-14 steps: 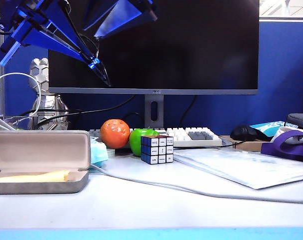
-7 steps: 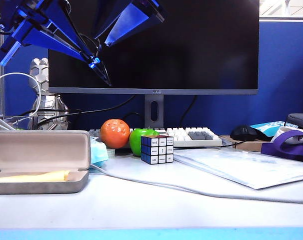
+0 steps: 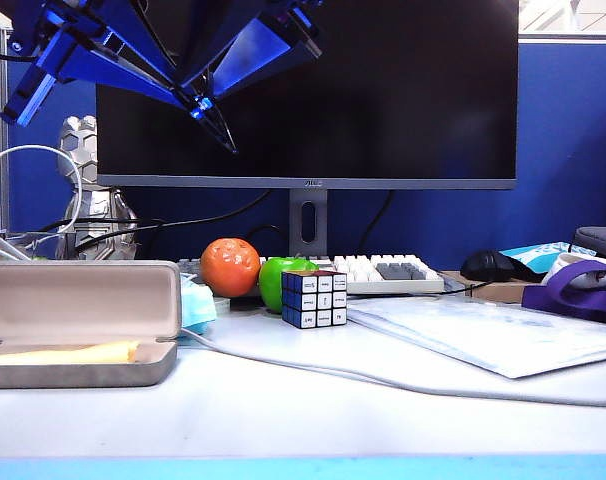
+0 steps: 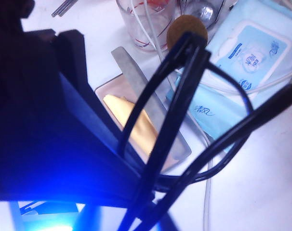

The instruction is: Pick up the glasses, fold the temples of the glasses, place the glasses into the glasses case, and finally close the glasses case.

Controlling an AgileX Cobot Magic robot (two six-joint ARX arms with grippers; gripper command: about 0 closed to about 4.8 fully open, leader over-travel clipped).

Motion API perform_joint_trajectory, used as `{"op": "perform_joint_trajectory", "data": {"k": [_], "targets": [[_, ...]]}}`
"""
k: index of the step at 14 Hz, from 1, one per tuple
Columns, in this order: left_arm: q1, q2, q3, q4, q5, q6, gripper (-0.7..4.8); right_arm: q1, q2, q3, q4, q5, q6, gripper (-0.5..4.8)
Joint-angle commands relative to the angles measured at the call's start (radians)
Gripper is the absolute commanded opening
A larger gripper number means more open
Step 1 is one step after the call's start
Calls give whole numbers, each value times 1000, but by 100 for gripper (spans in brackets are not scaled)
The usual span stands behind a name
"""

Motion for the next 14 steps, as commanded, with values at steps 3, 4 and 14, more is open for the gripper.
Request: {"op": "perform_joint_trajectory", "data": {"k": [3, 4, 14], "targets": [[-1, -4, 0, 12, 27, 4, -5, 0, -2, 4, 17, -3, 1, 48], [-1, -4, 0, 13, 37, 4, -5, 0, -2, 4, 17, -2, 0, 30], [0, -23, 0, -3, 97, 72, 221, -90, -13, 5, -2, 5, 1, 5]]}}
